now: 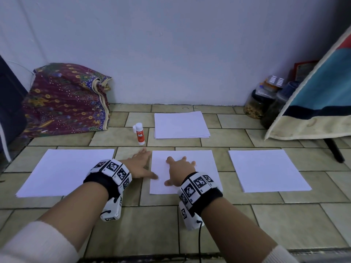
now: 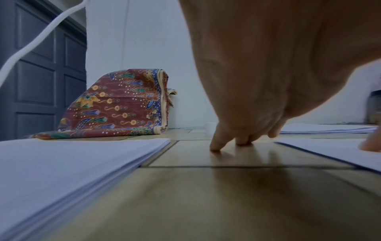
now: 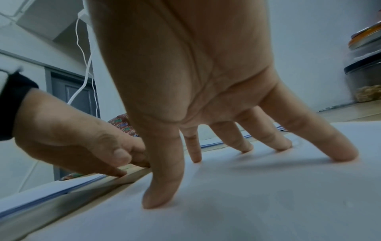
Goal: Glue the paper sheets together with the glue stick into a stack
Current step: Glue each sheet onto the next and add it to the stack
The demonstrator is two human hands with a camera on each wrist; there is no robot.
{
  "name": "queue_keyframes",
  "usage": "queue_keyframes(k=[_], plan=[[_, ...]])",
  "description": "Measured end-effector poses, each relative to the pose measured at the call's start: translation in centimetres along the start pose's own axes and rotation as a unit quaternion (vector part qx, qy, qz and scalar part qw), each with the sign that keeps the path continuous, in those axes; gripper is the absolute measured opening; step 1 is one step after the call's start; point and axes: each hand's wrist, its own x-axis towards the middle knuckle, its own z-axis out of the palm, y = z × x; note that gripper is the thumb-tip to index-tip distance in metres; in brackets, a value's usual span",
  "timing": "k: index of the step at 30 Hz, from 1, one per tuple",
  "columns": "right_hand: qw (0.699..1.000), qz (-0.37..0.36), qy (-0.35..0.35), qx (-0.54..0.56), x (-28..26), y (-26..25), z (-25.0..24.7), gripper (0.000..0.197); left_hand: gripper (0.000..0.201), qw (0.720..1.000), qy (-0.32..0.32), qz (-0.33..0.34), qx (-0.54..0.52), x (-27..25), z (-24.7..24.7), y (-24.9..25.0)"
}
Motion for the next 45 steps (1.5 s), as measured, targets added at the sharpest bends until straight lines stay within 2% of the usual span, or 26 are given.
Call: queue_keyframes(k=[4,7,9,12,14,18,23,29,33,35,37,40,42,45], plan=[[1.000,0.022,-0.018,0.003,1.1,-0.1,0.7,0.085,0.127,0.997,-0.004,0.006,0.074,-0.3,0.7,1.8],[0.998,0.055,-0.037,-0.013,0.9,-0.7,0.2,0.090,0.134,0.993,-0.023,-0.021,0.113,-0.3,1.1,3.0],[0.998,0.034,-0.020,-0.052,0.8,-0.8,-0.3,0.097,0.135,0.991,-0.024,-0.034,0.128,-0.4,1.0,3.5],[0.998,-0.053,0.009,-0.019,1.8,0.7,-0.3,0.110,0.132,0.990,-0.016,-0.041,0.134,-0.8,0.8,3.9],[0.997,-0.080,0.003,-0.007,2.3,2.4,-0.1,0.116,0.134,0.989,-0.017,-0.046,0.140,-0.7,0.9,3.8],[0.995,-0.094,0.002,-0.012,2.3,5.1,0.3,0.123,0.139,0.987,-0.022,-0.053,0.153,0.0,1.1,3.3],[0.997,-0.072,-0.009,0.003,1.8,7.0,0.0,0.126,0.138,0.985,-0.018,-0.049,0.163,0.0,1.2,3.2],[0.999,0.035,-0.011,0.021,0.9,10.5,-1.2,0.110,0.136,0.985,-0.018,-0.044,0.164,0.0,1.3,2.7],[0.998,0.050,-0.003,0.028,0.9,11.0,-1.2,0.105,0.134,0.981,-0.011,-0.048,0.187,-0.1,1.3,2.7],[0.997,0.066,0.025,0.013,0.9,10.3,-1.3,0.105,0.126,0.975,0.004,-0.052,0.216,-0.3,0.9,3.0],[0.991,0.103,0.055,-0.067,0.7,9.3,-1.5,0.099,0.111,0.966,0.019,-0.055,0.252,-0.8,0.2,3.7],[0.977,0.121,0.092,-0.149,0.2,7.8,-1.8,0.064,0.085,0.951,0.039,-0.037,0.303,-1.6,-0.4,5.3],[0.982,0.107,0.085,-0.132,0.2,6.6,-1.9,0.040,0.071,0.962,0.057,0.011,0.267,-2.0,0.1,6.3],[0.993,0.078,0.075,-0.049,0.8,5.1,-1.4,0.032,0.057,0.966,0.048,0.085,0.239,-2.1,1.2,6.9]])
